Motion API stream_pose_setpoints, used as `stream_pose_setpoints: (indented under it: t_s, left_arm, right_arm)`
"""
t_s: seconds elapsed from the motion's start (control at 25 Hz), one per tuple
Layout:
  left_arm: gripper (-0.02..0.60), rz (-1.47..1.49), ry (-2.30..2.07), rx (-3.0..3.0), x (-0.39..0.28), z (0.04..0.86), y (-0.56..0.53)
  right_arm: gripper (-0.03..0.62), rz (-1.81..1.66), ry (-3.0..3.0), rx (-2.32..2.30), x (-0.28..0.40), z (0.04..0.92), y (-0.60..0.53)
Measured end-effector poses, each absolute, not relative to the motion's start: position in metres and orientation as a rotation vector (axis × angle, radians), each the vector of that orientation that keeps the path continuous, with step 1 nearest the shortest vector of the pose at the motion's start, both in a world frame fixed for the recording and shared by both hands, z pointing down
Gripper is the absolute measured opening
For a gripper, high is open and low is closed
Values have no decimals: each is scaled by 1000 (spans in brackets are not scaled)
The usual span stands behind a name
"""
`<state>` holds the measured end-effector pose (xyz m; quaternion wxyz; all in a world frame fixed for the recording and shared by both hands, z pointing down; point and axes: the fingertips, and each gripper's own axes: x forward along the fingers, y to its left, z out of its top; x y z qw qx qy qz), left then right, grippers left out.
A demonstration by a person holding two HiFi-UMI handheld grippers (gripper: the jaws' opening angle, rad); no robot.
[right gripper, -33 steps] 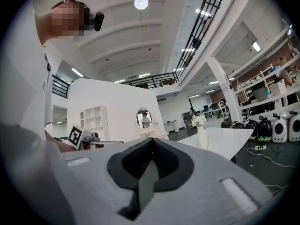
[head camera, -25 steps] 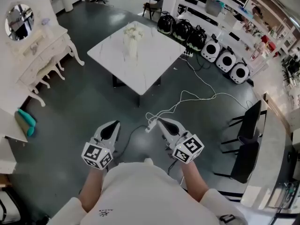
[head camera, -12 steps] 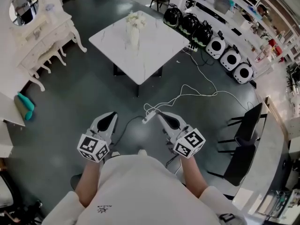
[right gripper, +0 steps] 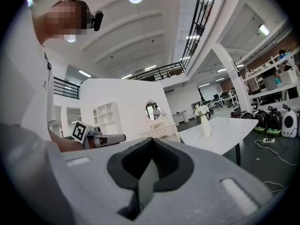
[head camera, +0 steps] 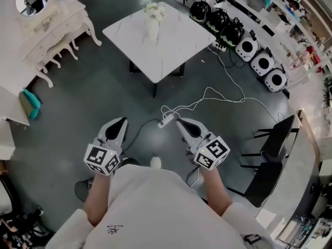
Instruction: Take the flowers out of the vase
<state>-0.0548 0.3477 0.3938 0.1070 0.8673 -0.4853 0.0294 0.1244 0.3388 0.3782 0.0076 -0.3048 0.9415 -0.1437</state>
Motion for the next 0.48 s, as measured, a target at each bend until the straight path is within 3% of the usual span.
stream_pose_setpoints:
  t_s: [0.48]
  left_arm:
    - [-11, 99, -1454, 2524, -62, 399, 349]
  right_arm:
    - [0, -453, 2970, -903, 116, 377, 335]
